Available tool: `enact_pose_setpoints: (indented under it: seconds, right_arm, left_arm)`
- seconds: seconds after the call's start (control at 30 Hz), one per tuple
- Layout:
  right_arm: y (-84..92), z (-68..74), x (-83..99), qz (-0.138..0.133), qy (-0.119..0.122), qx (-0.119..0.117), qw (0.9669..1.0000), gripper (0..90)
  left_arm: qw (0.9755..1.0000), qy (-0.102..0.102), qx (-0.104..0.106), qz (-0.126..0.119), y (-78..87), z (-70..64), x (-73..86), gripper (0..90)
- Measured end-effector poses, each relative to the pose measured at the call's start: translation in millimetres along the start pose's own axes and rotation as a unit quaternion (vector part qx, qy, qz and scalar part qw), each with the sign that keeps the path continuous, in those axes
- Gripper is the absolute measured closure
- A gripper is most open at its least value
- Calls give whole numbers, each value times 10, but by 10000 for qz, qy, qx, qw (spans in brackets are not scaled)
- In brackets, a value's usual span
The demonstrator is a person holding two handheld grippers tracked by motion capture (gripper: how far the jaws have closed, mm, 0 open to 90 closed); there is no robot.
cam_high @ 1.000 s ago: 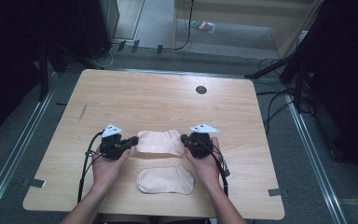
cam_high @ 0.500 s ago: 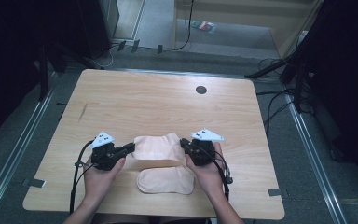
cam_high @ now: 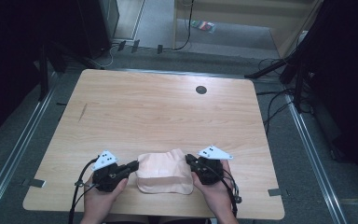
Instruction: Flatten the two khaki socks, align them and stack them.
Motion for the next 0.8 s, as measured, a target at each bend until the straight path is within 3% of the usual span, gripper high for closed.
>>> enact_pose_setpoints:
  seconds: [0.27,0.8]
  right_arm:
    - [71,86,198,133,27,-7,9999,875]
    - [99,112,374,275,-37,55,9996,875]
  left_arm:
    - [9999,62,71,125,32,-55,145,883]
    - [9990,-249,-19,363,-66,-158,305,880]
Point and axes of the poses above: each handheld gripper's, and its own axes: y roughly backward along the jaws, x roughly out of its underside, z roughly to its left, the point moved 6 cm from there along -y, roughly forward along the jaws, and after that the axes turned 3 degrees about -x, right-handed, at the moved point
